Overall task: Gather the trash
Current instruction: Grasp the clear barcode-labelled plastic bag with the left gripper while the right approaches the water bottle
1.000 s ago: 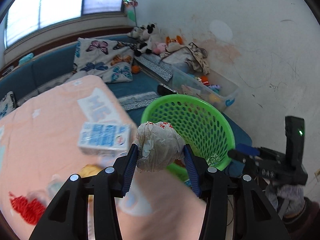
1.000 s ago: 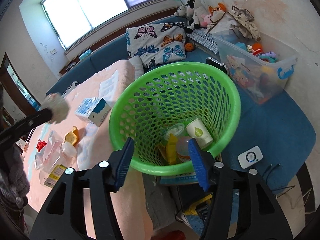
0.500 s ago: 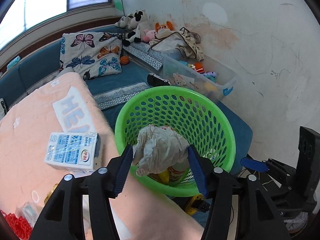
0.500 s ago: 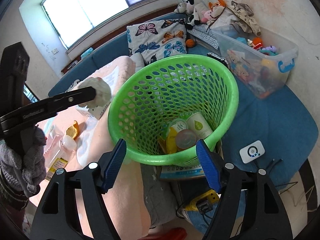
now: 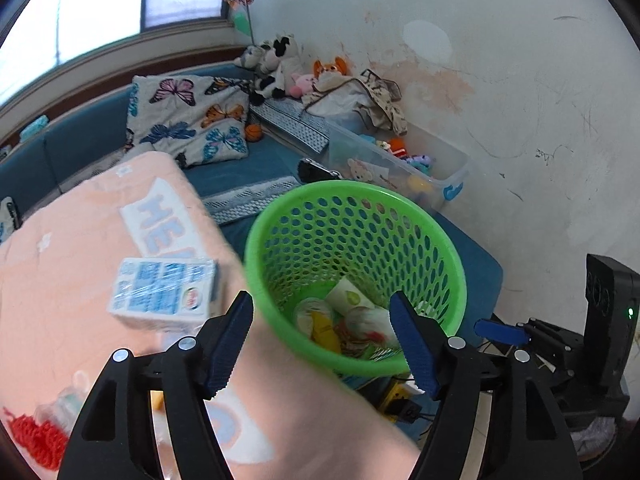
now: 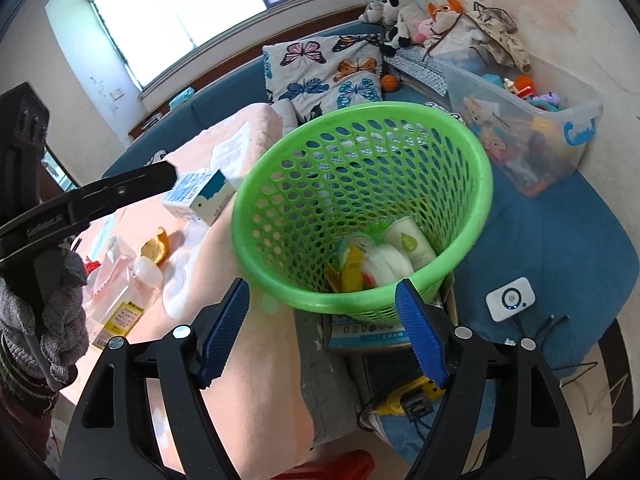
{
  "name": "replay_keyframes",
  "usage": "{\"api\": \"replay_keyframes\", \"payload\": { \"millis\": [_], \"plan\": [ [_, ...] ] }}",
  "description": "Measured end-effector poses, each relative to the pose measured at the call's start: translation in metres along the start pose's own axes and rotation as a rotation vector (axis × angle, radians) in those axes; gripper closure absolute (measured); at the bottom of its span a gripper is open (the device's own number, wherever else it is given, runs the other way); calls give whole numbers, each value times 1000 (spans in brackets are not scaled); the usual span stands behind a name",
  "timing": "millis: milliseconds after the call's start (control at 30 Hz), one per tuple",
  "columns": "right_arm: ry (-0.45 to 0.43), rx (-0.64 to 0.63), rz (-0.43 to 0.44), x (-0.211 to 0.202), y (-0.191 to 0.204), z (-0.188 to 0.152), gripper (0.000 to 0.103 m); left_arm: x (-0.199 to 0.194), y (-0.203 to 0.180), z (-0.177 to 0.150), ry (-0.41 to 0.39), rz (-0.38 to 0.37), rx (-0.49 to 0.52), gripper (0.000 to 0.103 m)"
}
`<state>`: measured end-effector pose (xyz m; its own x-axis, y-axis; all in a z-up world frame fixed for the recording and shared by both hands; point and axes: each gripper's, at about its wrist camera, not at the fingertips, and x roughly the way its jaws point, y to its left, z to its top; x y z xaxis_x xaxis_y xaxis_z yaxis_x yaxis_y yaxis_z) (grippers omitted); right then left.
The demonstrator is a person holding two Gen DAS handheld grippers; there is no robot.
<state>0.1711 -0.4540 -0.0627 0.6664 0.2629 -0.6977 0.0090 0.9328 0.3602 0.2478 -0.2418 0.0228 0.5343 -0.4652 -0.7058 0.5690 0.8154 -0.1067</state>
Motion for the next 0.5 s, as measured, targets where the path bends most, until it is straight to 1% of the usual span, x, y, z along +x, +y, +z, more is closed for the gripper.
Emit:
{"api": "replay_keyframes", "payload": {
  "millis": [67, 300, 367, 500],
  "plan": [
    [1, -7, 6, 0, 5, -1, 26, -11, 4, -7, -13, 28, 1, 35],
    [-7, -28, 33, -1, 28, -3, 25, -51, 26, -32, -58, 90, -16, 35],
    [-7, -40, 40, 0, 36, -3, 24, -66, 35, -42, -76, 123, -16, 35],
    [-10, -55, 57, 0, 52, -4, 24, -89, 54, -59, -99, 159, -50, 35]
  ]
}}
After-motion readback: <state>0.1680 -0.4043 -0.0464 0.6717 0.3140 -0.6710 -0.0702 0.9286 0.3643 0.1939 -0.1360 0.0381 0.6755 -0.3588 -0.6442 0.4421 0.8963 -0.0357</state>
